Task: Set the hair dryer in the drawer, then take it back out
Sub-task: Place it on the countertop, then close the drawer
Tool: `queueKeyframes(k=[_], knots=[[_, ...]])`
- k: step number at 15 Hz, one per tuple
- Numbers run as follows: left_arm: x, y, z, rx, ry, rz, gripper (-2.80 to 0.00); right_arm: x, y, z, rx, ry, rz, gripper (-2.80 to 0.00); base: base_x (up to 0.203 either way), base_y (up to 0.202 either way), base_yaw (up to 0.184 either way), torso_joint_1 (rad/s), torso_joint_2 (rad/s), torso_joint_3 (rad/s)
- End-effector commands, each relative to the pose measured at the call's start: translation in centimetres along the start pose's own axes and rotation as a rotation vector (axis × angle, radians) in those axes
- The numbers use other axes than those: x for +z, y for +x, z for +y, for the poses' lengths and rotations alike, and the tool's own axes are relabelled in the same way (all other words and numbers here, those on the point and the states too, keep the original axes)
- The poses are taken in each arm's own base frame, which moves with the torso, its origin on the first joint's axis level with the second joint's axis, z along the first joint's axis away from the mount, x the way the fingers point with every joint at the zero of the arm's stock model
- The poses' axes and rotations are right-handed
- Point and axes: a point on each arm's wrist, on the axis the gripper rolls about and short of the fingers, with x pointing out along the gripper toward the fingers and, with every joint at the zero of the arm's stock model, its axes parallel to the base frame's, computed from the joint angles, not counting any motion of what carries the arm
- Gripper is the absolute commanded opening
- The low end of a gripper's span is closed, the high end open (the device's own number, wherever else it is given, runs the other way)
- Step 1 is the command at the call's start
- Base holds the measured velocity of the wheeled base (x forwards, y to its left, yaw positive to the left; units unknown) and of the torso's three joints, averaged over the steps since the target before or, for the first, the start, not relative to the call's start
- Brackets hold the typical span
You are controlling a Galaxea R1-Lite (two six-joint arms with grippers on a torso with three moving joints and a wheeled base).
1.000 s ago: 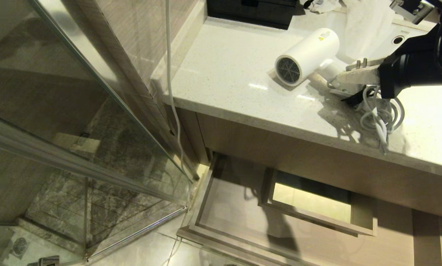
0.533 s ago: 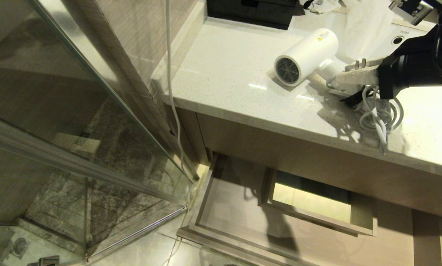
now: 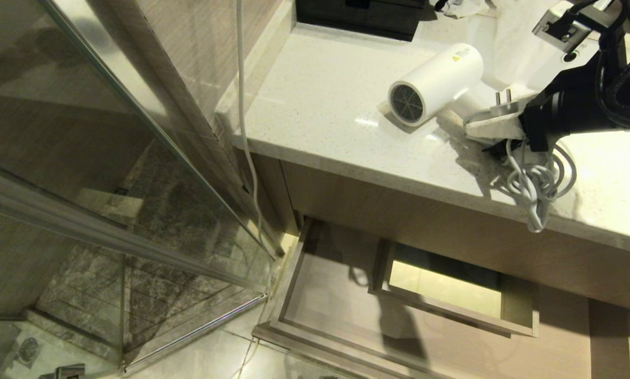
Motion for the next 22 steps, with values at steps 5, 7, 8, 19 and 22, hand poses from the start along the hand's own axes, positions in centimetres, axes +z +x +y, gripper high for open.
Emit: queueKeyframes(k=[5, 7, 8, 19, 22], knots=[[0.0, 0.0, 0.0, 0.0, 0.0, 0.0, -2.8, 1.1, -1.0, -0.2, -0.036, -0.03, -0.078, 0.0, 0.0, 0.0, 0.0, 0.0, 0.0, 0.0], [0.0, 0.0, 0.0, 0.0, 0.0, 0.0, -2.8, 1.4, -1.8, -0.1, -0.05, -0.045, -0.107, 0.0, 0.0, 0.0, 0.0, 0.0, 0.0, 0.0], [0.0, 0.0, 0.0, 0.0, 0.0, 0.0, -2.8, 1.5, -2.3, 0.0, -0.056, -0.053, -0.118, 0.0, 0.0, 0.0, 0.0, 0.0, 0.0, 0.0], [0.0, 0.0, 0.0, 0.0, 0.0, 0.0, -2.8, 1.2, -8.7, 1.0, -0.143, -0.088, -0.144, -2.8, 0.0, 0.0, 0.0, 0.0, 0.0, 0.0], [0.0, 0.0, 0.0, 0.0, 0.0, 0.0, -2.8, -0.8, -10.9, 1.0, -0.204, -0.049, -0.061, -2.8, 0.0, 0.0, 0.0, 0.0, 0.0, 0.0]])
